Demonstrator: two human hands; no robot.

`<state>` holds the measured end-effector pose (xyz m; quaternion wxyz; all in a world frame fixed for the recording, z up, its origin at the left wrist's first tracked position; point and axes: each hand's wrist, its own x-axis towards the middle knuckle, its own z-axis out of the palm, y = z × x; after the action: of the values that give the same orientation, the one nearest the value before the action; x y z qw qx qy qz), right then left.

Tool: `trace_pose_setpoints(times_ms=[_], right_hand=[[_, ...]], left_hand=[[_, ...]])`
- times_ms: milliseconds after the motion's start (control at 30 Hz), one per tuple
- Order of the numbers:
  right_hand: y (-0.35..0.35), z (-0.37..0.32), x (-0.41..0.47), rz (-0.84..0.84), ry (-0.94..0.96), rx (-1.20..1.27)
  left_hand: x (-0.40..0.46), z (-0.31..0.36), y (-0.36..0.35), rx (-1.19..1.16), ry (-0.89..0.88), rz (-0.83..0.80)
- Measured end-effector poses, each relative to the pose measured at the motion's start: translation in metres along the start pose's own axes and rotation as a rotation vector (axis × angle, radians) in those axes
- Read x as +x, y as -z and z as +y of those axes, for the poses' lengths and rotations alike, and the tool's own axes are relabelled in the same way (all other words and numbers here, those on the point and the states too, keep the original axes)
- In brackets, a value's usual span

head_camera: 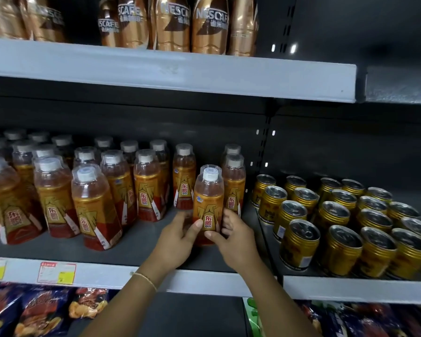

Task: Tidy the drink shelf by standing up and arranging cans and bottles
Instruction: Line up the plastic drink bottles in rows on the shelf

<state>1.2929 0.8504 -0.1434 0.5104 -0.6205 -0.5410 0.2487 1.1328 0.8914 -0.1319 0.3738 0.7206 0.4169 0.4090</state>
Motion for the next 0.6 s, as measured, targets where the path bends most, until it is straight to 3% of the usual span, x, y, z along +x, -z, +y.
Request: trace_pose_setpoints(times_ms=[367,600], right_hand=[[0.04,0.014,-0.01,0.061,-0.035,-0.092],[0.037,0.021,-0.007,0.115,-0.047,-0.129]], left_hand=[[0.012,0.003,-0.038,0.138,-0.101,-0.101],[0.015,0.002,-0.045,0.119,-0.155,-0.074]])
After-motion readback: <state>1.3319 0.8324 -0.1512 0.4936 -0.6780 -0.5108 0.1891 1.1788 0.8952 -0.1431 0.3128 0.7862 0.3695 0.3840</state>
